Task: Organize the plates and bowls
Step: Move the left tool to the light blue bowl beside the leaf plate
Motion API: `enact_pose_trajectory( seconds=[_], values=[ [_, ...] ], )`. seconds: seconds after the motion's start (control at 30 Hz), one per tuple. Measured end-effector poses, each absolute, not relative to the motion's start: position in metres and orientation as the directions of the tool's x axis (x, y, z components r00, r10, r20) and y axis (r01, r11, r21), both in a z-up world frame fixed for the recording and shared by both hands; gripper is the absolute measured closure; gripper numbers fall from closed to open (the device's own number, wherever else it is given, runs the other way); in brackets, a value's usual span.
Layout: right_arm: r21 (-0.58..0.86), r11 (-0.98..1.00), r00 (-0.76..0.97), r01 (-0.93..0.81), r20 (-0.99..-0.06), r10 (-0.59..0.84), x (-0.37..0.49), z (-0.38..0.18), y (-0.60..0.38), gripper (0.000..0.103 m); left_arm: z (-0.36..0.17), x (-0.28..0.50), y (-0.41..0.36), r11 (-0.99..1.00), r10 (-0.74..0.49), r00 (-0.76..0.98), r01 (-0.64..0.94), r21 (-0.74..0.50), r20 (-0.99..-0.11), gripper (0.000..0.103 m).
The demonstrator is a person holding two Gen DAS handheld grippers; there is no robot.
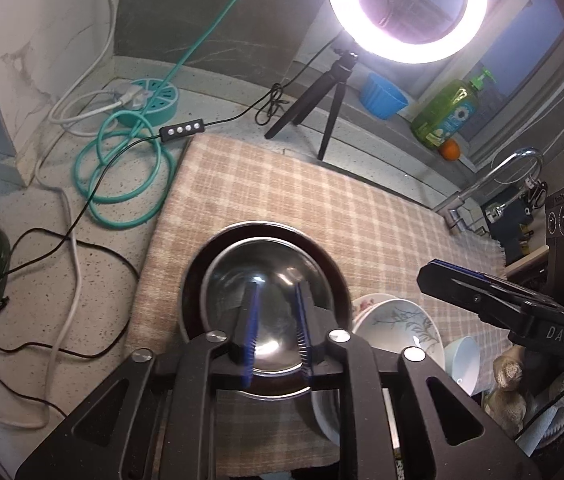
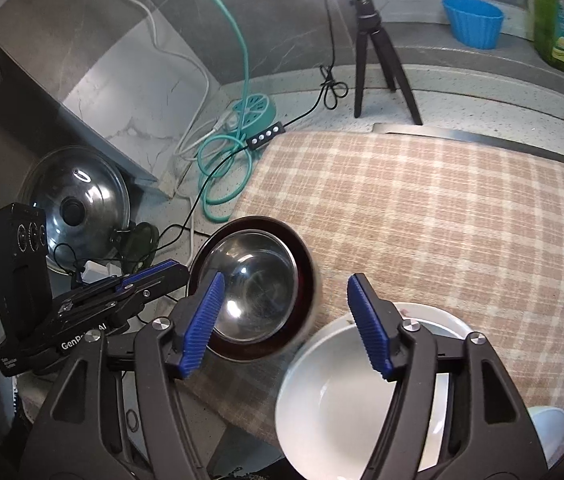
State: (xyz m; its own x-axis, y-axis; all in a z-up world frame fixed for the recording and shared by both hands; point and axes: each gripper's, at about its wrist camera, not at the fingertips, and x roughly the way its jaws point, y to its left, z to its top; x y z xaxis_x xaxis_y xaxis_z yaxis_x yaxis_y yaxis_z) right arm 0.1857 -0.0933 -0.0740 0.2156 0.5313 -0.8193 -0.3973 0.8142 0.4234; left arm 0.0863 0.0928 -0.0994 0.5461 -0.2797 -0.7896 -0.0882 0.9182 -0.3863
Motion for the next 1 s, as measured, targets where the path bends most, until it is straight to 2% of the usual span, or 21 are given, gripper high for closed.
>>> enact_pose_trajectory(
  seconds=[0.1,0.2,0.6,0.9,1.0],
  values=[
    [0.412,0.819,0.24,-0.399,-0.815,0.527,0.181,-0.067,-0.117,0.028,-0.093,0.08,0.079,0.921,-0.28,0.555,-0.074,-0.382,-0.783,0.082],
    [0.415,0.825,0.245,-0.384,-0.816,0.524,0.176,-0.062,-0.144,0.027,-0.09,0.076,0.063,0.918,-0.293,0.555,-0.065,-0.392,-0.779,0.082],
    [0.388,0.884,0.324,-0.26,-0.828,0.458,0.15,-0.055,-0.276,0.027,-0.101,0.061,-0.023,0.896,-0.4,0.492,0.034,-0.442,-0.774,0.082],
    [0.362,0.915,0.313,-0.177,-0.861,0.401,0.128,-0.079,-0.341,0.027,-0.112,0.049,-0.089,0.887,-0.455,0.413,0.131,-0.442,-0.789,0.082],
    [0.364,0.92,0.307,-0.148,-0.867,0.392,0.121,-0.089,-0.356,0.032,-0.116,0.046,-0.108,0.886,-0.462,0.39,0.163,-0.435,-0.796,0.082]
  ],
)
